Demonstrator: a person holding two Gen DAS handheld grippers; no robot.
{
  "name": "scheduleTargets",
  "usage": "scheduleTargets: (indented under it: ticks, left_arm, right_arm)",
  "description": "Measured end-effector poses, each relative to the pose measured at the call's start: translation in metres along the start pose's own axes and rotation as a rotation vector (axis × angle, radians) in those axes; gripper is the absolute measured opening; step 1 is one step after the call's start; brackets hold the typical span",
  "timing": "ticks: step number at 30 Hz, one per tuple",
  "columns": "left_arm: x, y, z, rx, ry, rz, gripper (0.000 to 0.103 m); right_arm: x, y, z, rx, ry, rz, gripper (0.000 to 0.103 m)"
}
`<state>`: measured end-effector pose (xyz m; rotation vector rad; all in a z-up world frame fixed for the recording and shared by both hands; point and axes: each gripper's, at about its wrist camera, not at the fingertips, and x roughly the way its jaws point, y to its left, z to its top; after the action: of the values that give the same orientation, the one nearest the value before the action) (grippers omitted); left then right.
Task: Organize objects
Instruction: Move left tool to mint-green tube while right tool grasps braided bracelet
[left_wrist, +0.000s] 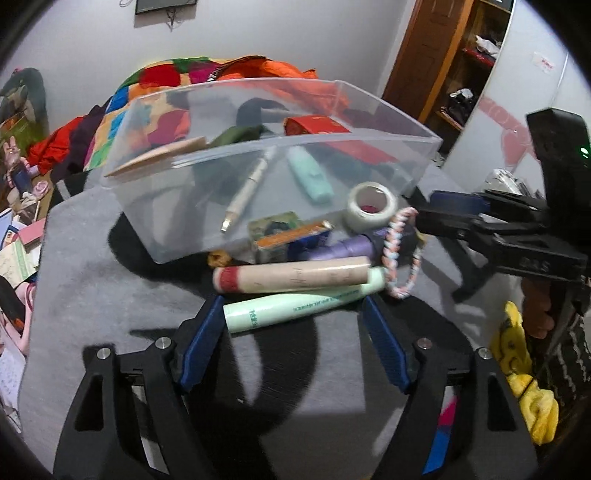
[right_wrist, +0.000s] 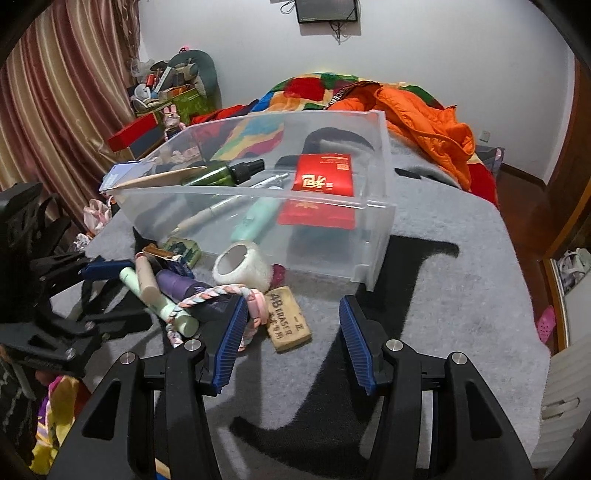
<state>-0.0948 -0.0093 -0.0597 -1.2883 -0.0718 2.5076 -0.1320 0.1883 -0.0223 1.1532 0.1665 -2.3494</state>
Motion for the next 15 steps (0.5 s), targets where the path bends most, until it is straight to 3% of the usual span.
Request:
scheduleTargets:
  ticks: [7, 12, 15]
  left_arm:
    - [-0.02, -0.026, -0.023, 0.047, 0.016, -0.067, 0.063]
    - [-0.024, -0.031, -0.024, 0.076, 0.015, -0.003, 0.063]
    - [-0.016, -0.025, -0.017, 0.05, 0.031, -0.013, 0.063]
  right_arm:
    - [0.002, -0.009, -0.005, 0.013, 0.006, -0.028, 0.048]
    - [0.003, -0.012, -0.007, 0.021, 0.016, -0.014, 0.048]
    - [0.002, -0.009, -0.007, 0.013, 0.01, 0.003, 0.048]
